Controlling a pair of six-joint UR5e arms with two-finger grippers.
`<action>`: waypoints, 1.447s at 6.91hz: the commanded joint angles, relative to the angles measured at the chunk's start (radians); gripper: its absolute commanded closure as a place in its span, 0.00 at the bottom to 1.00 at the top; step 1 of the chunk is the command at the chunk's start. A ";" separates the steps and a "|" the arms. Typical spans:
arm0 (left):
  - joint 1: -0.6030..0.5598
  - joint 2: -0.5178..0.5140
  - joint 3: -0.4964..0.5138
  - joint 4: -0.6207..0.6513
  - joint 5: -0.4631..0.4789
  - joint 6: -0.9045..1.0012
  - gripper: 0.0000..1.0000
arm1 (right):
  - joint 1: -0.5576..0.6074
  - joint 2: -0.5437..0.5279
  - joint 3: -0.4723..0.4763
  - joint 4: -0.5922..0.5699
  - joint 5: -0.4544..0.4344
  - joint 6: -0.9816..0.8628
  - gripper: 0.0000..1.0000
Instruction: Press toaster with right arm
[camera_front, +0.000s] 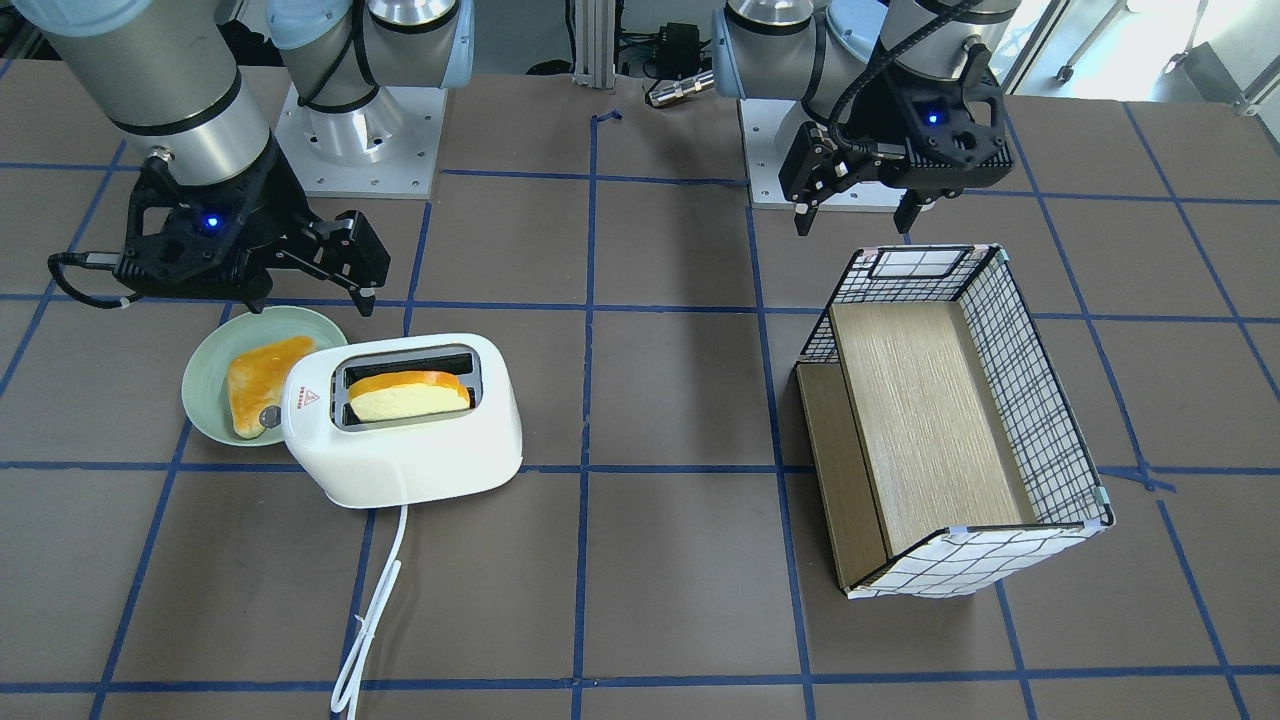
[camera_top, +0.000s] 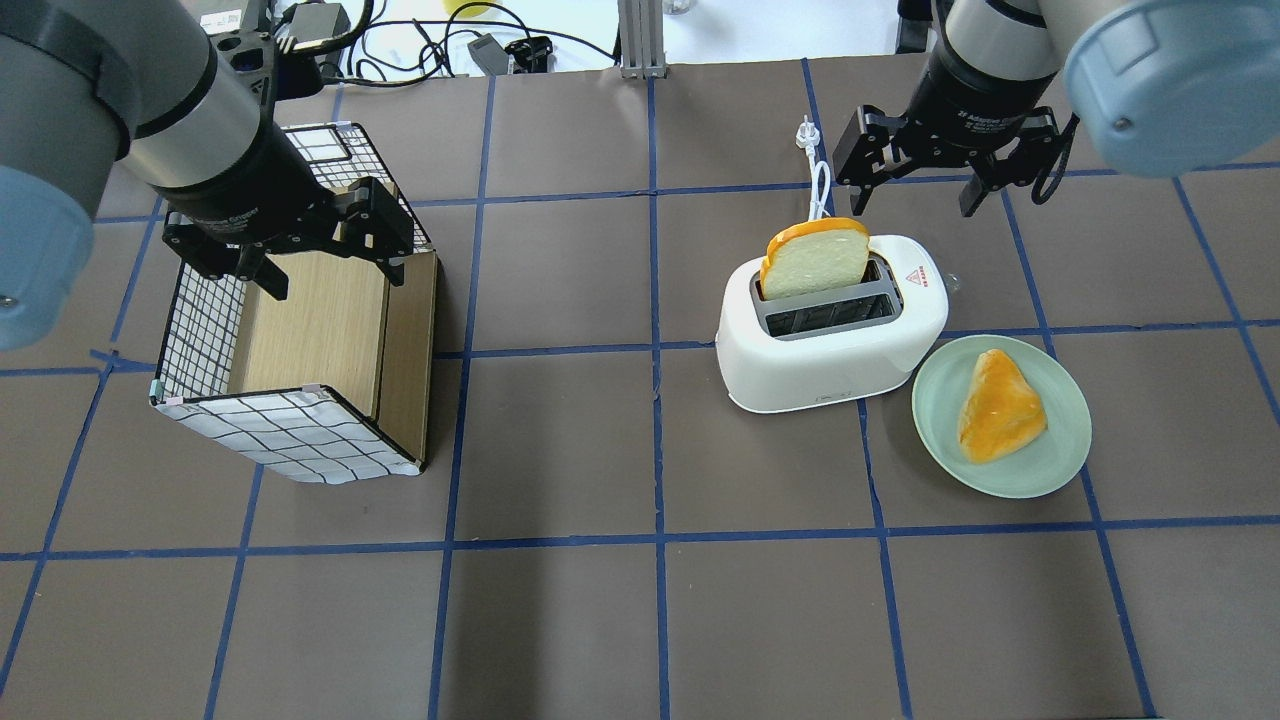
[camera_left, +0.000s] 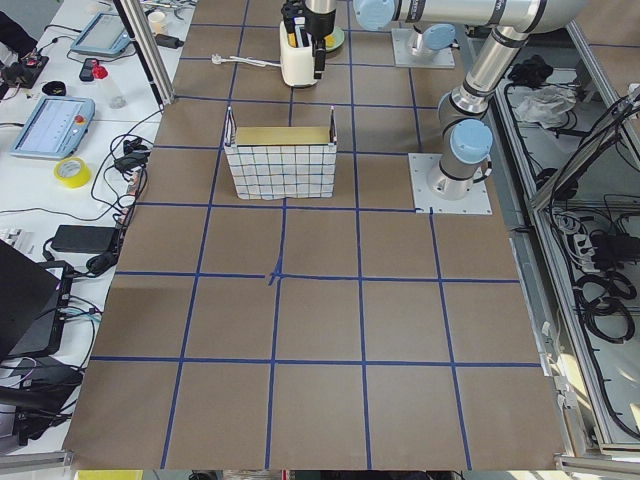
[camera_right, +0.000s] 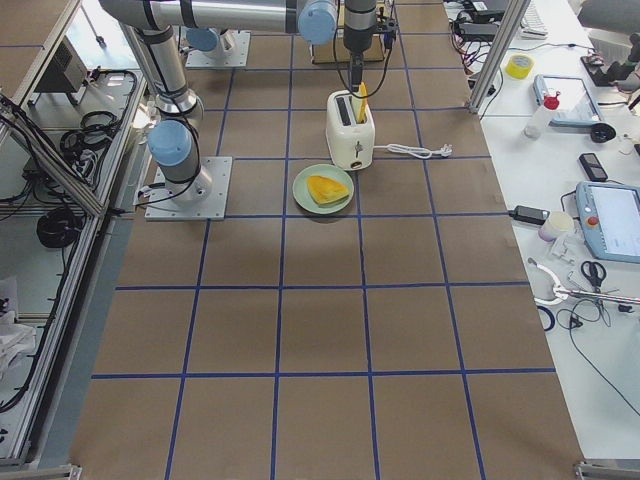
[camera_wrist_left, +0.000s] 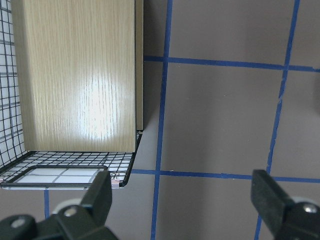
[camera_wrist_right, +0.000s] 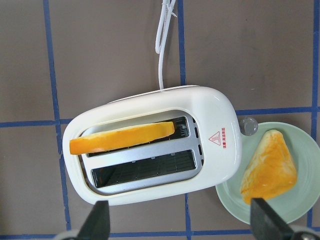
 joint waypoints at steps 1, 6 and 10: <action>0.000 0.000 0.002 0.000 -0.001 0.000 0.00 | -0.009 0.005 -0.001 -0.007 0.004 -0.007 0.00; 0.000 0.000 0.000 0.000 0.000 0.000 0.00 | -0.017 0.002 -0.001 -0.001 -0.004 -0.010 0.00; 0.000 0.000 0.002 0.000 0.000 0.000 0.00 | -0.018 -0.008 0.001 0.013 -0.057 -0.010 0.00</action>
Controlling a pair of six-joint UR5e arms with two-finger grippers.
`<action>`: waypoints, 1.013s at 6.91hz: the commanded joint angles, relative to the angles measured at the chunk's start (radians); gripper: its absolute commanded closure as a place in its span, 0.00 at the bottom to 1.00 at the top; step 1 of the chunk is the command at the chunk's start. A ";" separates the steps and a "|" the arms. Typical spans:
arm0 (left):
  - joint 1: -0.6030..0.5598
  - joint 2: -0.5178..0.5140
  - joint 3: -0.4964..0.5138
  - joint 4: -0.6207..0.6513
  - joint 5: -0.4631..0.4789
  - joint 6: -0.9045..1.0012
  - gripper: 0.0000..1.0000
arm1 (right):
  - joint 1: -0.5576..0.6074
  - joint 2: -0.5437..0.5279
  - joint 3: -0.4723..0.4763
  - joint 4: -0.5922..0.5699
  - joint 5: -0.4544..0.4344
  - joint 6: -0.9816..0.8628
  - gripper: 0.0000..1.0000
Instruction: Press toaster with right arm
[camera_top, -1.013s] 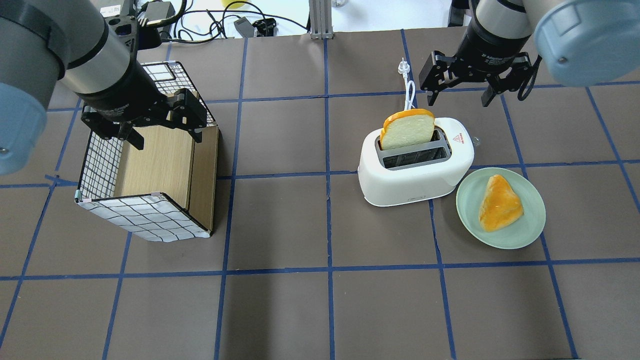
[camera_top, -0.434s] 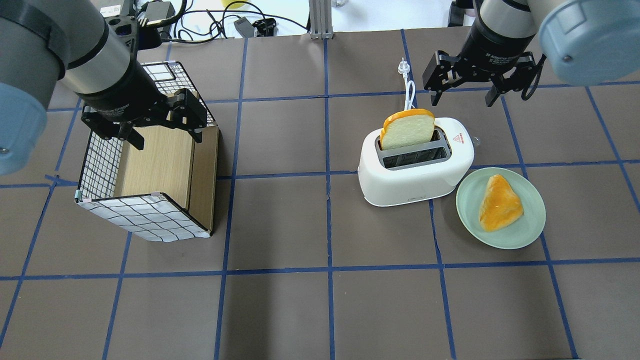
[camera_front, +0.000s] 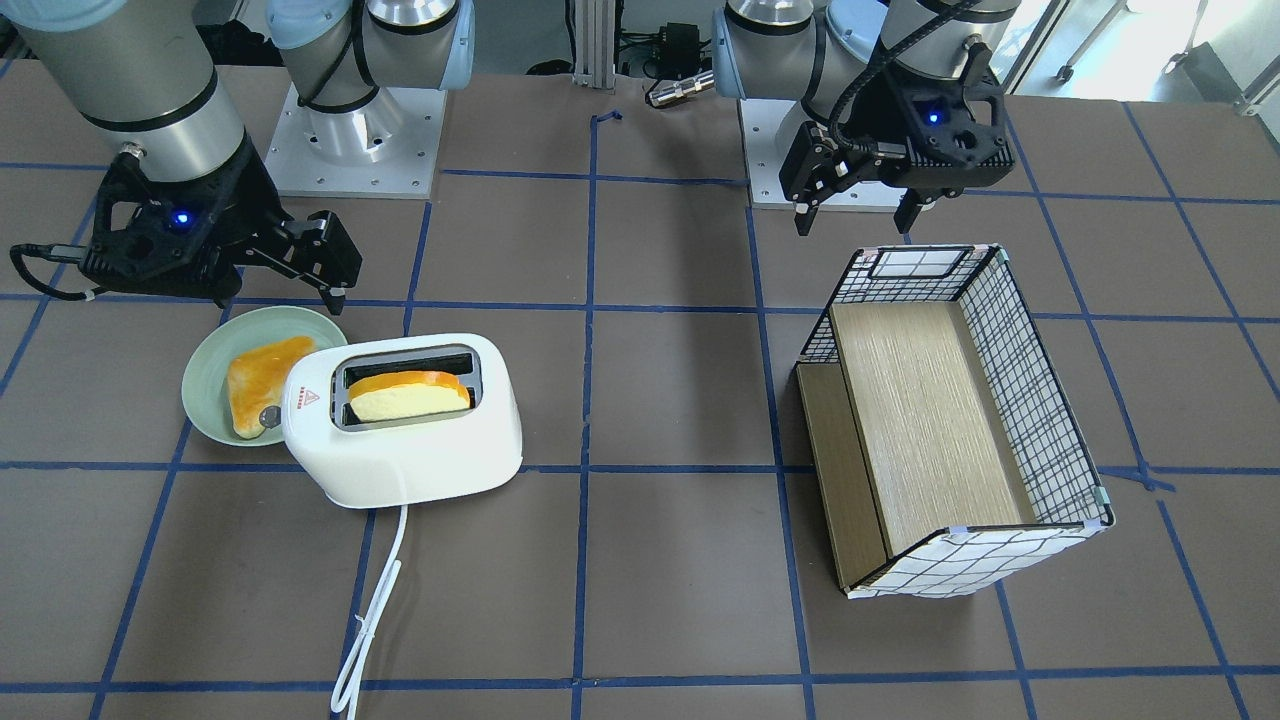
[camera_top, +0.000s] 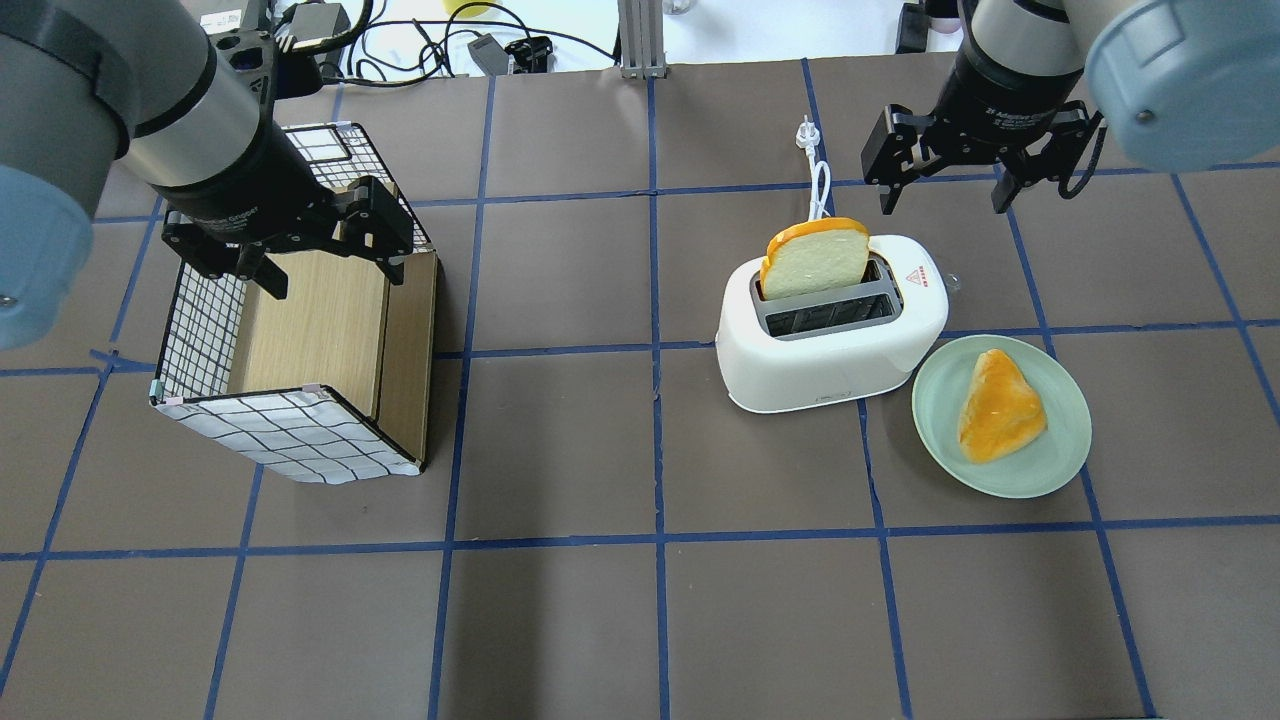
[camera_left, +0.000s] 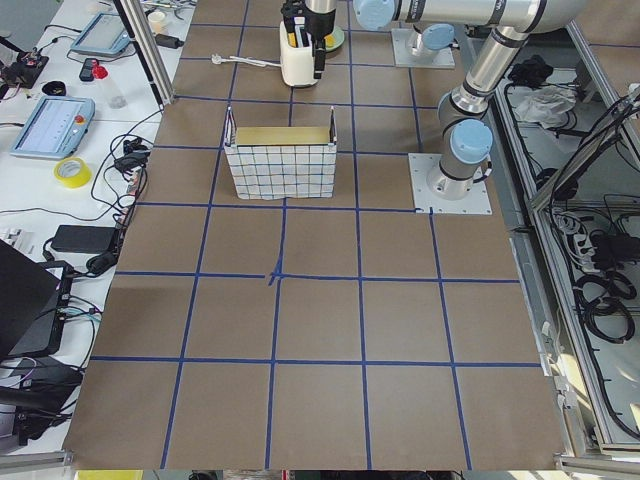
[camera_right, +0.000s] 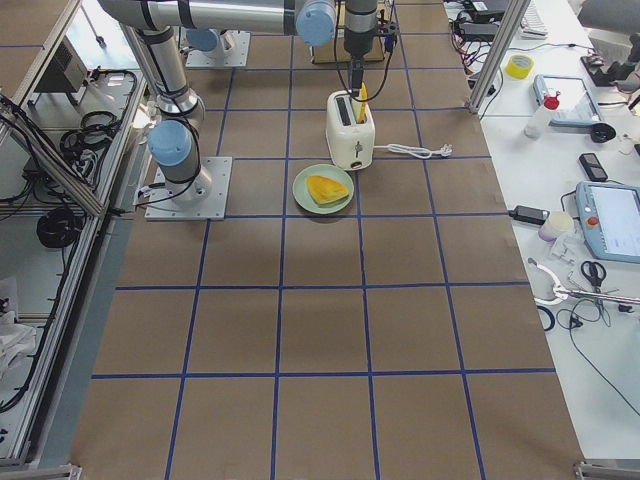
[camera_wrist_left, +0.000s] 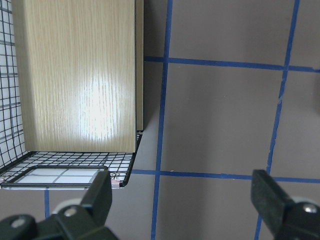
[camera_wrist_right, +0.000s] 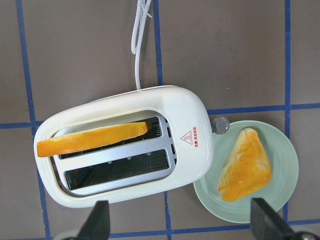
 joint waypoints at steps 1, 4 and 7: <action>0.000 0.000 -0.001 0.000 0.001 0.000 0.00 | 0.002 -0.001 0.000 0.001 0.003 0.000 0.00; 0.000 0.000 0.000 0.000 0.001 0.000 0.00 | -0.001 -0.002 -0.001 0.026 0.004 0.002 0.00; 0.000 0.000 -0.001 0.000 -0.001 0.000 0.00 | -0.003 -0.001 0.000 0.031 0.006 0.004 0.00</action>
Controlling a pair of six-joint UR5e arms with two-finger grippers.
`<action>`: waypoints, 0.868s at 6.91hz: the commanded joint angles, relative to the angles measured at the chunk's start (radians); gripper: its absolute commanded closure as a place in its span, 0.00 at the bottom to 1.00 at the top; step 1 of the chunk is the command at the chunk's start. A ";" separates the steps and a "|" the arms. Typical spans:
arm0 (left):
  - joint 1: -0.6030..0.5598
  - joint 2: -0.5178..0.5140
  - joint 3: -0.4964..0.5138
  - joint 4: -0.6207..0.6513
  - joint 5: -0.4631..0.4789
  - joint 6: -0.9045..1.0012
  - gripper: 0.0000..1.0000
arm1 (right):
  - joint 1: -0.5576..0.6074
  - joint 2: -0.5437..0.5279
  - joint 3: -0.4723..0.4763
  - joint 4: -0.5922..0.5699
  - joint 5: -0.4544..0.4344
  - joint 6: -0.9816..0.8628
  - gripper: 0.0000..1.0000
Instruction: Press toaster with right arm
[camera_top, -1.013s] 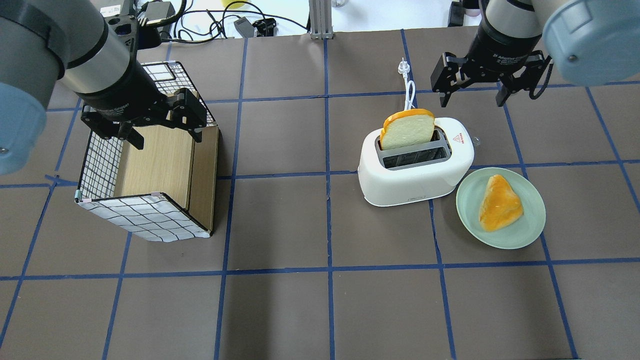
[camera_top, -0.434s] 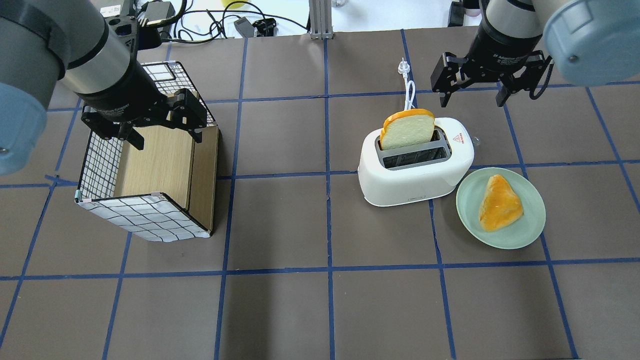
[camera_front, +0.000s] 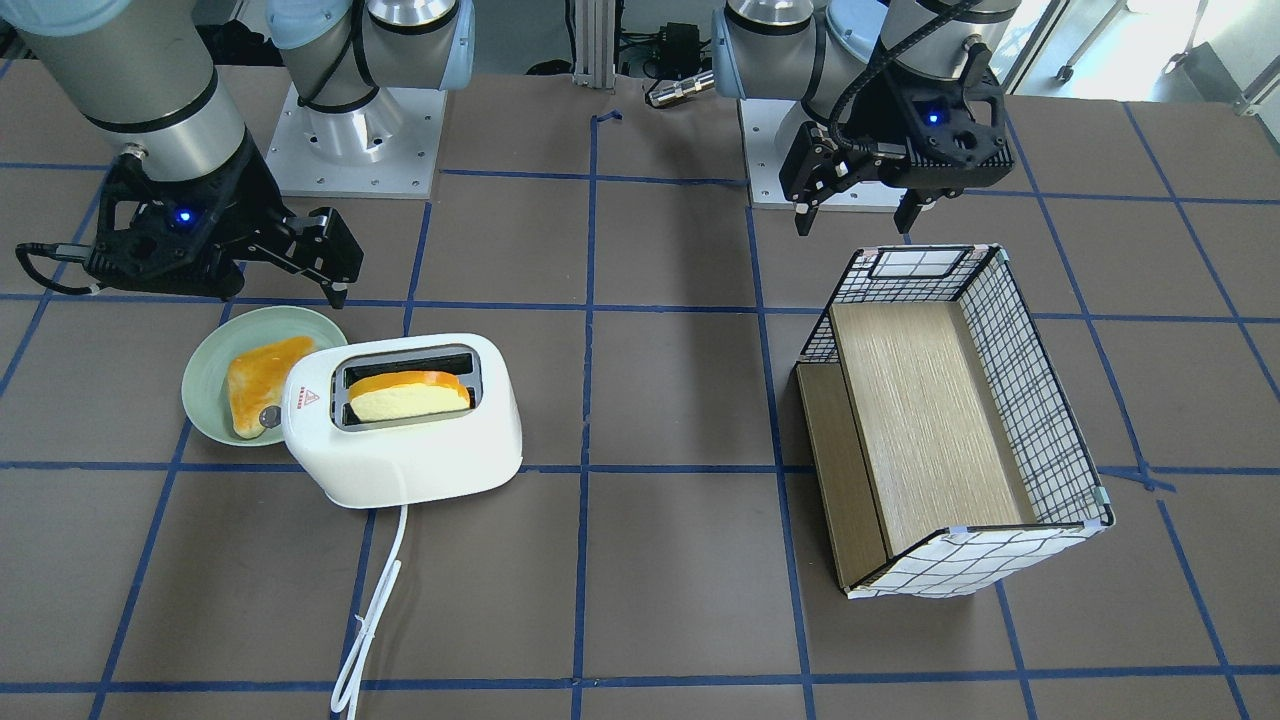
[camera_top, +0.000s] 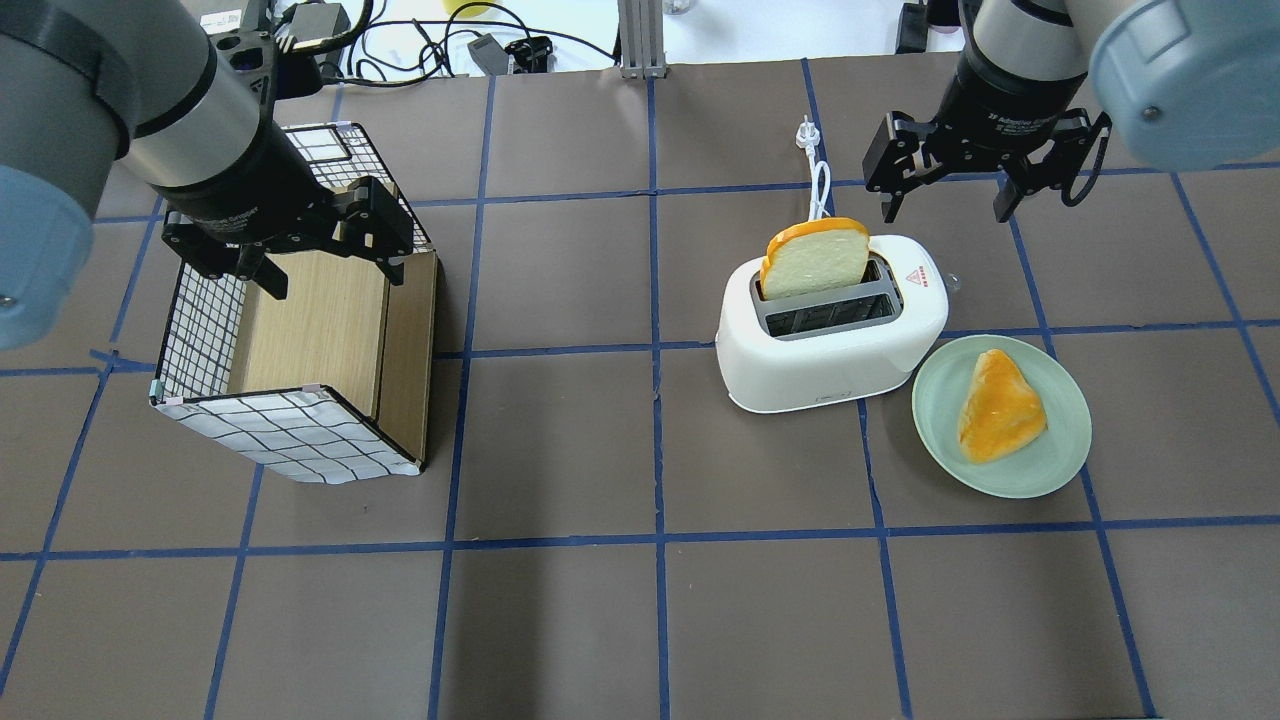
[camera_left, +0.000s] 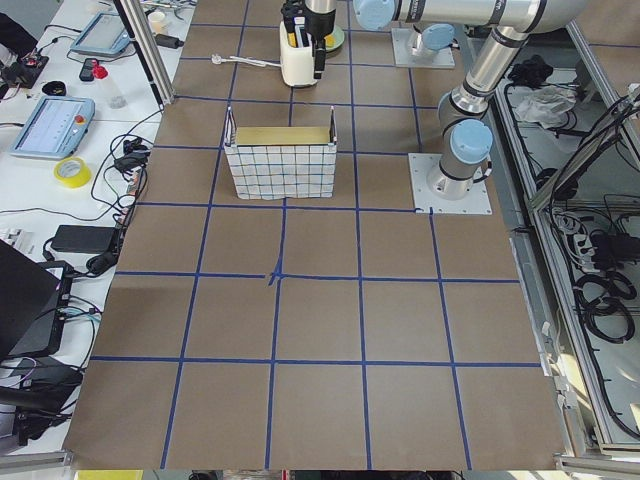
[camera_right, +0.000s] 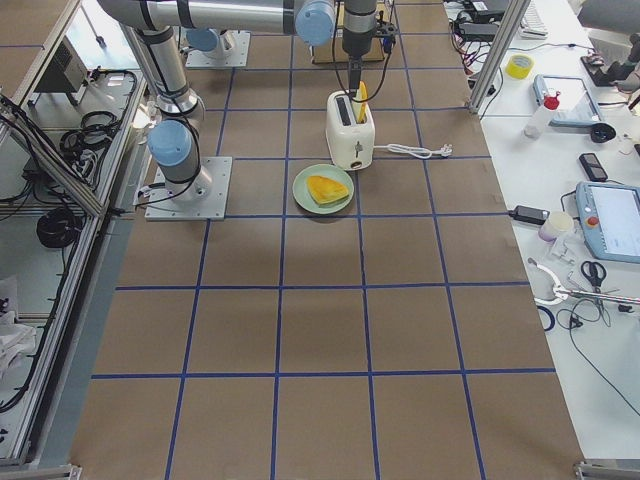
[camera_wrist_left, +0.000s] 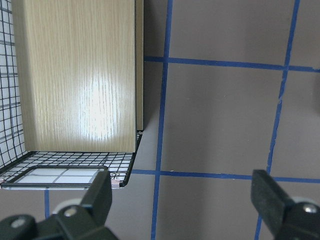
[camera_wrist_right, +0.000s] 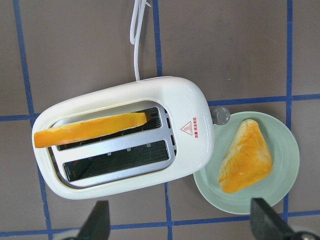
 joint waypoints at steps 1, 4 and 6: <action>0.000 0.000 0.001 0.000 -0.001 0.000 0.00 | 0.000 0.001 0.001 0.001 0.000 0.001 0.00; 0.000 0.000 0.001 0.000 -0.001 0.000 0.00 | -0.016 0.002 0.001 -0.076 -0.009 -0.006 0.05; 0.000 0.000 -0.001 0.000 -0.001 0.000 0.00 | -0.097 0.004 0.002 -0.068 0.000 -0.114 0.70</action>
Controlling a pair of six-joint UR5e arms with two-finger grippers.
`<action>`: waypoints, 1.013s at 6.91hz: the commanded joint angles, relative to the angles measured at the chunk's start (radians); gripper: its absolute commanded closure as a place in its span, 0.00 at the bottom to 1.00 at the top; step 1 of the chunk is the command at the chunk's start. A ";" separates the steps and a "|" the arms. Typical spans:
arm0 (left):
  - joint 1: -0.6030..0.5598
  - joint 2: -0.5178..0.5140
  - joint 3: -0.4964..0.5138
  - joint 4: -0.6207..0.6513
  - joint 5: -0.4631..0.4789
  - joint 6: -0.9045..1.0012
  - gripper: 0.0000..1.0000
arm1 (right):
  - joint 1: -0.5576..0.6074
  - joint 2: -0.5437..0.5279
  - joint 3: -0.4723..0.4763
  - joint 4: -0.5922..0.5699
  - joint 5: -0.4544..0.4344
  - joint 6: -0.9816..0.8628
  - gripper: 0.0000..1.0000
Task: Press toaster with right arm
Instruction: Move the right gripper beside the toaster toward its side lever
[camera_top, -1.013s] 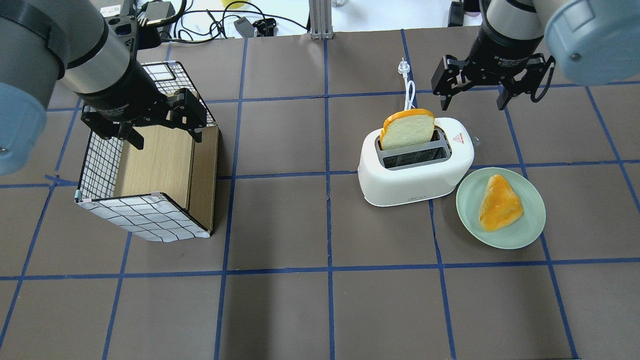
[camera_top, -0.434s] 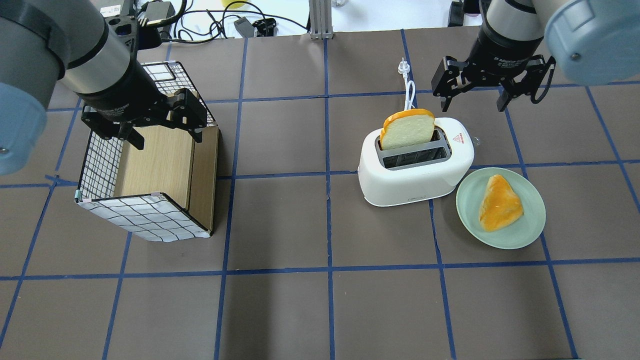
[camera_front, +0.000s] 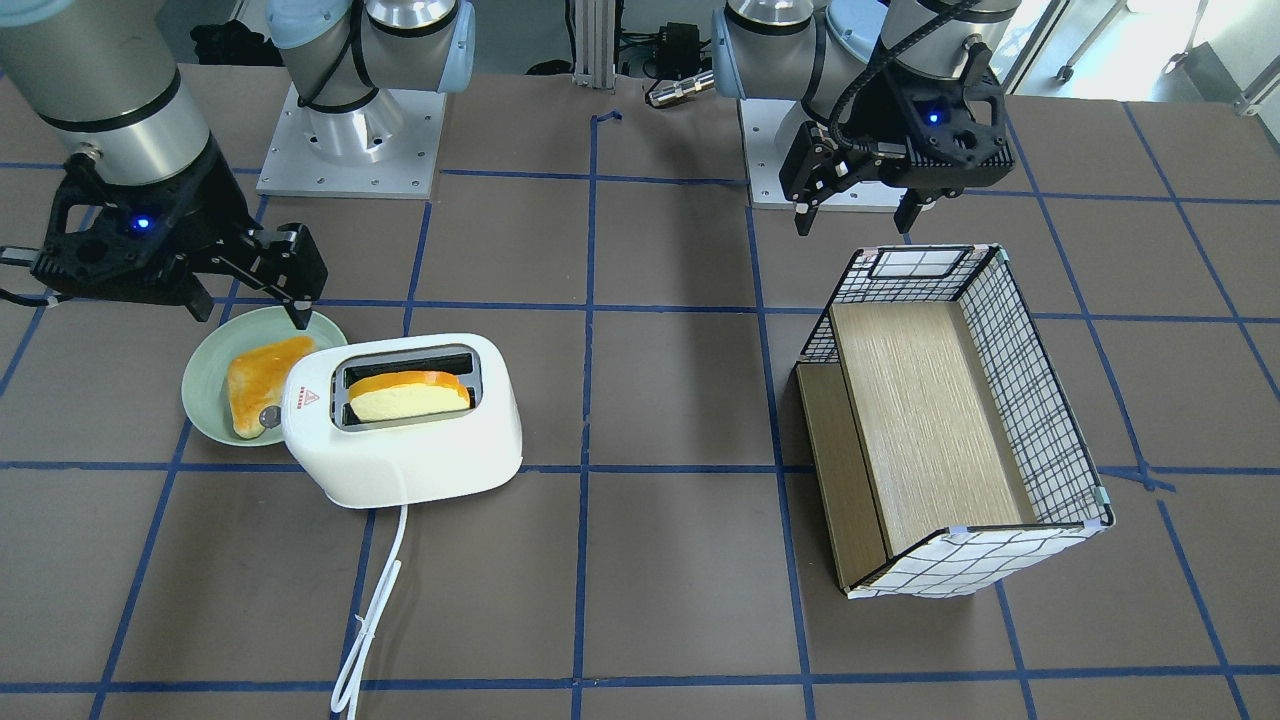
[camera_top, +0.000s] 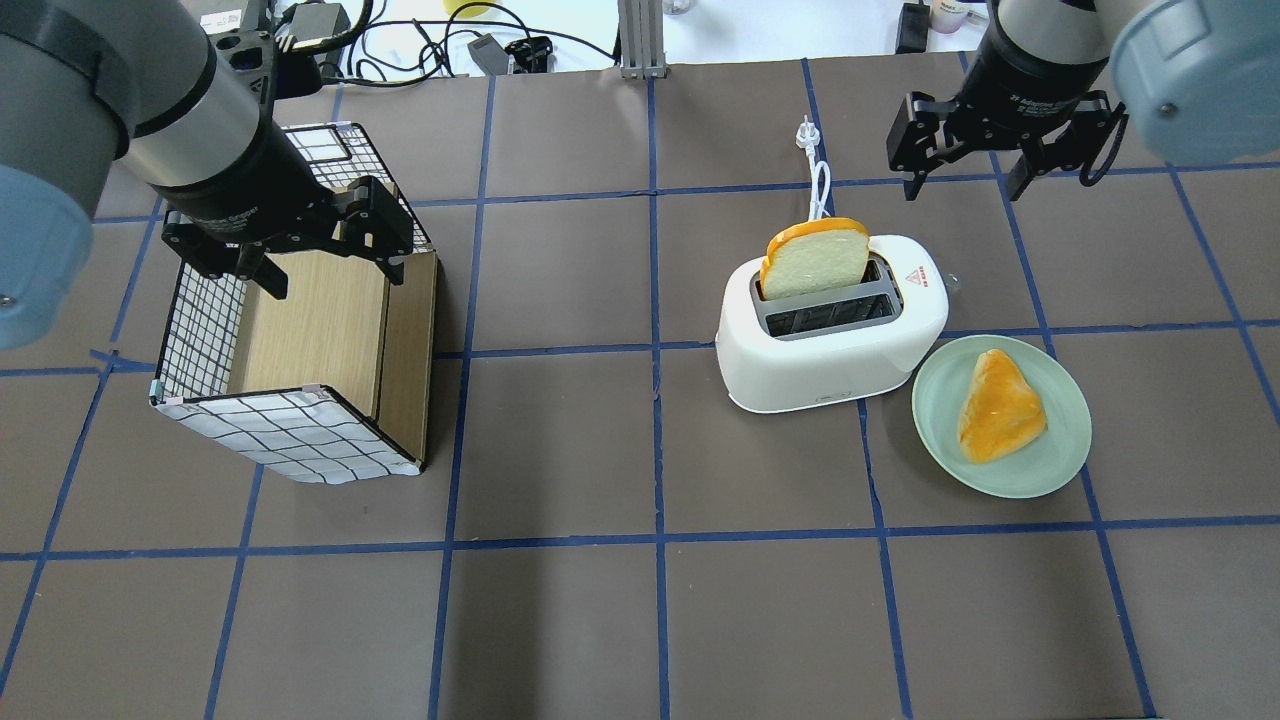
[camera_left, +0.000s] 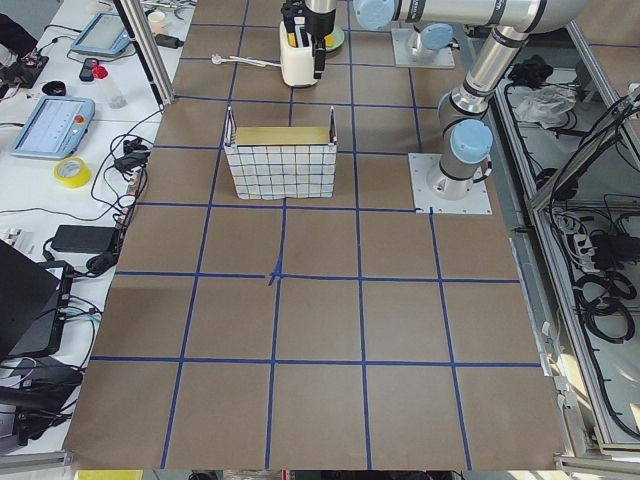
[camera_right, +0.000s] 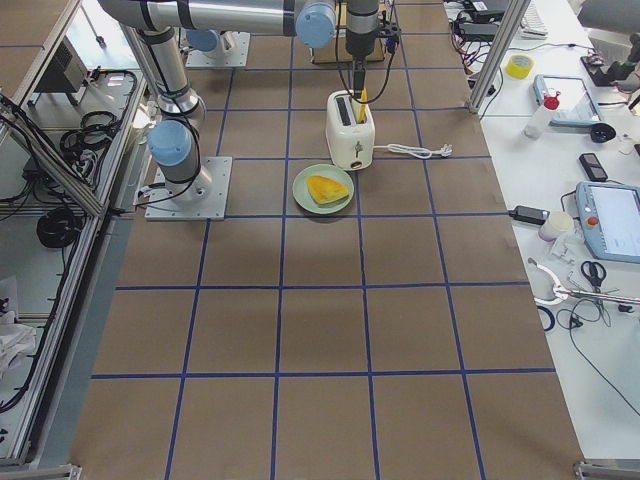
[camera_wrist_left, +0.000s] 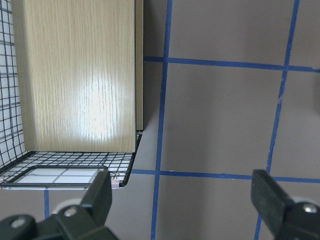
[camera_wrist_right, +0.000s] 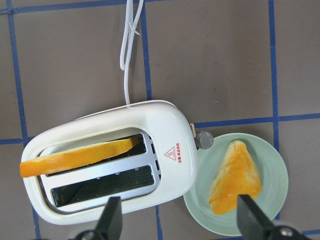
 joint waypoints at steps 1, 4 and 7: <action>0.000 0.000 -0.001 0.000 0.001 0.000 0.00 | -0.082 0.006 0.007 0.010 0.019 -0.086 1.00; 0.000 0.000 0.000 0.000 0.001 0.000 0.00 | -0.185 0.026 0.100 -0.038 0.149 -0.175 1.00; 0.000 0.000 0.000 0.000 -0.001 0.000 0.00 | -0.237 0.046 0.237 -0.187 0.202 -0.262 1.00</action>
